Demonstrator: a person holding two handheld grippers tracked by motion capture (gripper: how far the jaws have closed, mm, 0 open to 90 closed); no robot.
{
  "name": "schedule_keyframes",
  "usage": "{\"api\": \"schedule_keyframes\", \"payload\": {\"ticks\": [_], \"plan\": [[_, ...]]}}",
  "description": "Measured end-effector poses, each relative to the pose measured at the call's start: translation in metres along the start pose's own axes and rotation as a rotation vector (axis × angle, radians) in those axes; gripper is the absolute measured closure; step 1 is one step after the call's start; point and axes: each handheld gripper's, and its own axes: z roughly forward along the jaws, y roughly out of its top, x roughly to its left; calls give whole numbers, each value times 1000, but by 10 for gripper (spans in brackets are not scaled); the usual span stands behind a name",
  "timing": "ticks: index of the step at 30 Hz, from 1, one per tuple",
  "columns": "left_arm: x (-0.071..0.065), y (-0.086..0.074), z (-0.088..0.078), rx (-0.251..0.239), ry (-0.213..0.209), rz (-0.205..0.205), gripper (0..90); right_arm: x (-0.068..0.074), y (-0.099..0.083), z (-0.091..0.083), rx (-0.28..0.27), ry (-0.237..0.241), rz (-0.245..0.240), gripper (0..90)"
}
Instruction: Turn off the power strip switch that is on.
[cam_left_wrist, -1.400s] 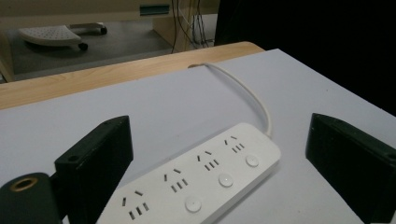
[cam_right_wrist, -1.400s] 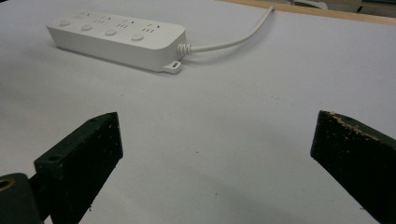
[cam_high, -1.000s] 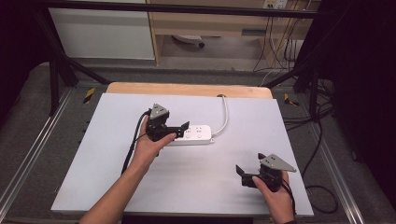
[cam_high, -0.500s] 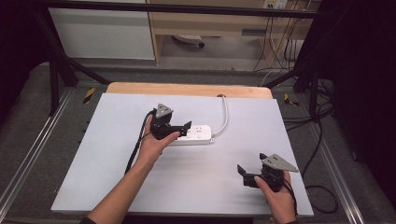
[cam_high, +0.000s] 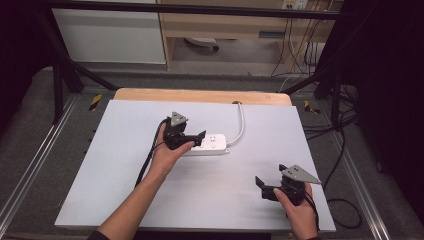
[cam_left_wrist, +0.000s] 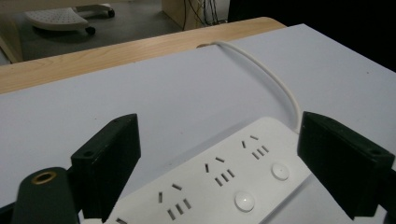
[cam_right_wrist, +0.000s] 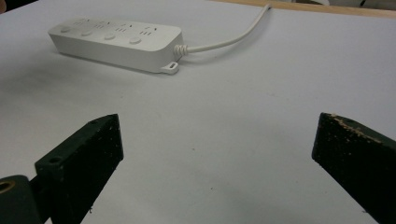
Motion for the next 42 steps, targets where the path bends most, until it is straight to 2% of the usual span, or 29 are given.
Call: {"api": "schedule_keyframes", "payload": {"ticks": [4, 7, 11, 25, 30, 42], "plan": [[0, -2, 2, 15, 8, 2, 145, 0, 0, 0, 1, -2, 5, 23], [-2, -4, 5, 45, 3, 14, 160, -1, 0, 0, 4, -9, 11, 24], [-6, -5, 8, 49, -1, 26, 170, -2, 0, -1, 4, -11, 20, 24], [-11, -11, 16, 60, 3, 29, 228, -2, -1, 0, 22, -13, 15, 24], [-13, -13, 19, 55, 2, 27, 312, -4, -2, 0, 26, -19, 25, 25], [-16, -17, 20, 23, 5, 43, 485, -2, -2, 3, 39, -14, 12, 26]]}}
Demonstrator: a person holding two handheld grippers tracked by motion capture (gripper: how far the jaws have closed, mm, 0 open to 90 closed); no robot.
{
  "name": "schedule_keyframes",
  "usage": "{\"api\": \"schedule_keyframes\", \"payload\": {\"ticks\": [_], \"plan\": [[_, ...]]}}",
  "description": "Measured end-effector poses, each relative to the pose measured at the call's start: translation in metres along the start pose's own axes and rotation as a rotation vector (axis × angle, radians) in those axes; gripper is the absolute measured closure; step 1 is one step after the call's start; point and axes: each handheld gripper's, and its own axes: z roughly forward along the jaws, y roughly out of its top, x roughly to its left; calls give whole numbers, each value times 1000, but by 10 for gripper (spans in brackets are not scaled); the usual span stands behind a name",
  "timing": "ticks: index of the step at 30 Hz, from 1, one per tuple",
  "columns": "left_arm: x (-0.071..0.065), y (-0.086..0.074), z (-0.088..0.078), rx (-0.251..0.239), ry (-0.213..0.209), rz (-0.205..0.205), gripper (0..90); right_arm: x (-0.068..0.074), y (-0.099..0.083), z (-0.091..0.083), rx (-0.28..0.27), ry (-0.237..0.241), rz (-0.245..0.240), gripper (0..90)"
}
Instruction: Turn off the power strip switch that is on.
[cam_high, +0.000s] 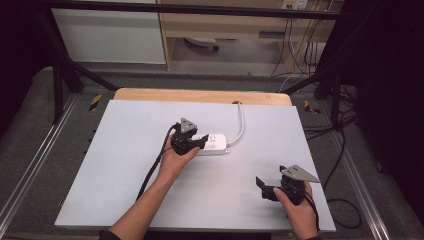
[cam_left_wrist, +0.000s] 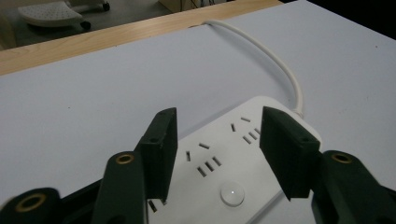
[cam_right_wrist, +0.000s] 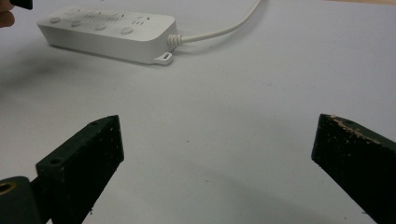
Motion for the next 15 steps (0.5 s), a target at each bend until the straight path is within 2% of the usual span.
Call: {"api": "schedule_keyframes", "payload": {"ticks": [7, 11, 15], "plan": [[-1, -2, -1, -15, -27, -10, 591, 0, 0, 2, 8, 4, -9, 28], [0, -3, -2, -33, -45, -21, 709, 1, 0, 2, 9, 8, -10, 28], [-1, -4, -2, -40, -54, -17, 755, 1, 0, 2, 7, 5, -8, 28]]}}
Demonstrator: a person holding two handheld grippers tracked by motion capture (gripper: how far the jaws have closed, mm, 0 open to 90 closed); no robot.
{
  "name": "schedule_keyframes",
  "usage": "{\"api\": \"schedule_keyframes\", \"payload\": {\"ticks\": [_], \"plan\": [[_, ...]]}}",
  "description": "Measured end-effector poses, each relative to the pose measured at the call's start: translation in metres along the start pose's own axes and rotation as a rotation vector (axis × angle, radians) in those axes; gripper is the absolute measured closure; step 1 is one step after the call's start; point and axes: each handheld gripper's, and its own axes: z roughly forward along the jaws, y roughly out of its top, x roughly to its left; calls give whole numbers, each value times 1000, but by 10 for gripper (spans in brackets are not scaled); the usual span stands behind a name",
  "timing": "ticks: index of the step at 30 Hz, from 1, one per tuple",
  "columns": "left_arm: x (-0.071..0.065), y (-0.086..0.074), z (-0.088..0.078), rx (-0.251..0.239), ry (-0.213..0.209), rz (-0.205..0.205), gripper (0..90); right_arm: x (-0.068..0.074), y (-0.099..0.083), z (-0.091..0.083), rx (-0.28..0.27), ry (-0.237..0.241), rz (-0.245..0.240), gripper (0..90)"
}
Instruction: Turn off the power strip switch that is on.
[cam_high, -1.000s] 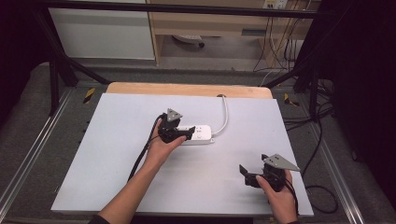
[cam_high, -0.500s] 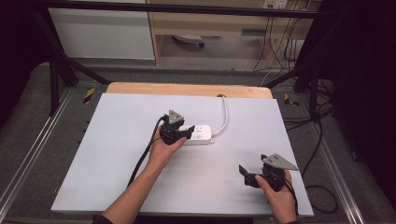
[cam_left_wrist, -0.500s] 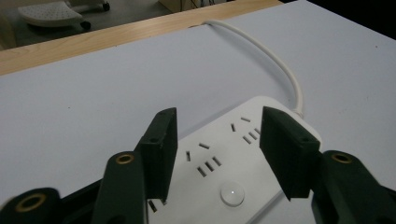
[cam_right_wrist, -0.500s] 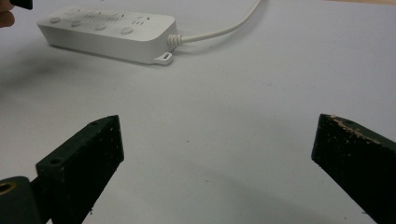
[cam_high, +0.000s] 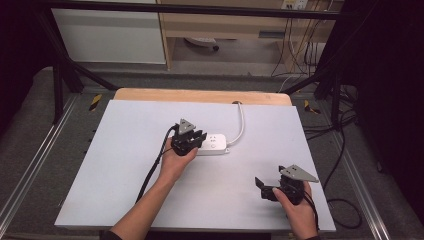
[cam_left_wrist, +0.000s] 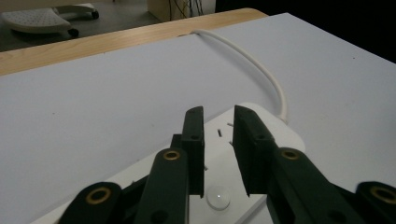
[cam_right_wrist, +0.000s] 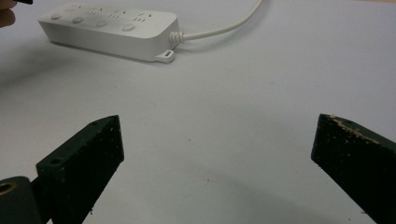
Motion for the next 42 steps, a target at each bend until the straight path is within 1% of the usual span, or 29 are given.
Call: {"api": "schedule_keyframes", "payload": {"ticks": [1, 6, 11, 13, 15, 19, 24, 26, 29, 32, 35, 37, 38, 40, 42], "plan": [[0, 0, 0, 0, -2, 2, 768, 0, 0, 0, -1, 1, 7, 28], [0, -1, -1, 0, -6, 6, 827, 0, 0, 0, 0, 2, 1, 28], [0, -2, -1, 17, -3, 26, 880, 0, 0, 0, 1, 1, 0, 28], [0, -2, -3, 14, 0, 26, 900, 0, 0, 1, 0, -1, -1, 28], [-1, -2, -5, 9, 10, 35, 900, 0, 0, 1, 5, -1, 0, 28], [-3, -2, -6, 11, 21, 31, 900, 1, 1, 1, 2, 0, -6, 29], [1, -4, -4, 41, 25, 23, 900, 2, 2, -1, -8, 5, -10, 29], [2, -5, -3, 51, 11, 10, 900, 1, 3, -2, -8, 11, -10, 29], [1, -5, -2, 46, -6, 2, 900, 0, 3, -2, -6, 11, -13, 30], [0, -5, -1, 44, -17, 9, 900, 0, 3, -1, -2, 10, -10, 29], [1, -6, -1, 52, -30, 3, 900, 1, 3, 0, 8, 6, -17, 30], [0, -6, -2, 53, -36, 11, 900, 2, 3, 1, 11, 5, -23, 30], [0, -6, -3, 55, -31, 22, 900, 2, 2, 1, 12, 4, -25, 30], [-2, -6, -3, 58, -32, 31, 900, 2, 2, 1, 14, 4, -25, 30], [-2, -7, -3, 64, -36, 33, 900, 2, 2, 1, 13, 6, -25, 30]]}}
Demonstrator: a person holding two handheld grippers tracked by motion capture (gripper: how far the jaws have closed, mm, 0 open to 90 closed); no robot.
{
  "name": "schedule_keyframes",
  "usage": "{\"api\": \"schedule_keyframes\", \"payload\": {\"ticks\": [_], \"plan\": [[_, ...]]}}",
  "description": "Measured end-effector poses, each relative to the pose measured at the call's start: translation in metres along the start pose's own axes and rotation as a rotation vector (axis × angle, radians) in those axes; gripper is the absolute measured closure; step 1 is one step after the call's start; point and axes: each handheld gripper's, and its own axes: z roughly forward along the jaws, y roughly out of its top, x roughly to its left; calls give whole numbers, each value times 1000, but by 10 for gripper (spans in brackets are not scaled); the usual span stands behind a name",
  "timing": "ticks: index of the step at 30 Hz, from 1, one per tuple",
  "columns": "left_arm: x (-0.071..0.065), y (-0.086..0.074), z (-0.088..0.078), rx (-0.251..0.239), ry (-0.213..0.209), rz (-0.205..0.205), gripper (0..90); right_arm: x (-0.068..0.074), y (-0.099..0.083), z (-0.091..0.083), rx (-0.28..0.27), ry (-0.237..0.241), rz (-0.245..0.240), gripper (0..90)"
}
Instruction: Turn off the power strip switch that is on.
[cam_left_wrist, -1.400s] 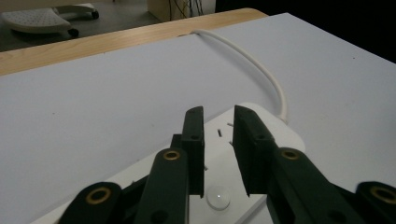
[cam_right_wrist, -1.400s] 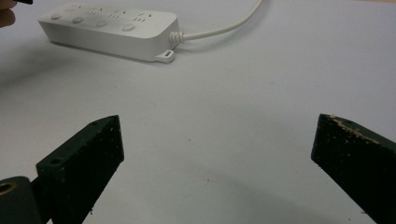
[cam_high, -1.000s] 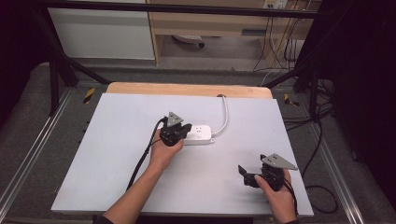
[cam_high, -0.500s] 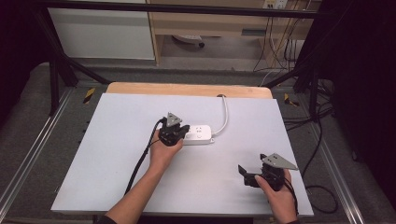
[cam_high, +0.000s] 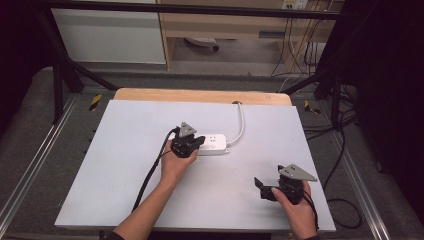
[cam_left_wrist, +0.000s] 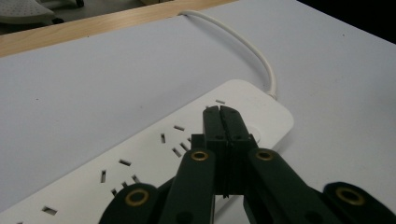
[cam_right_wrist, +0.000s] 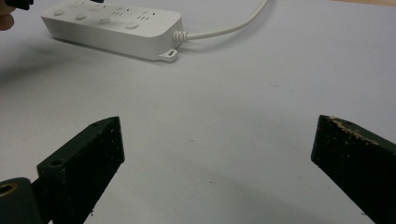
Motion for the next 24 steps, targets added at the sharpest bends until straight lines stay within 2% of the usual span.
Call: {"api": "schedule_keyframes", "payload": {"ticks": [4, 10, 24], "plan": [[0, -2, 0, 0, -2, -2, 900, 0, 1, -1, -11, 9, 20, 33], [1, -7, 0, 11, 2, -11, 900, 1, 1, -2, -7, 9, 13, 32], [3, -12, 2, 20, 4, 0, 900, 0, 1, -1, 1, 9, 9, 36]]}}
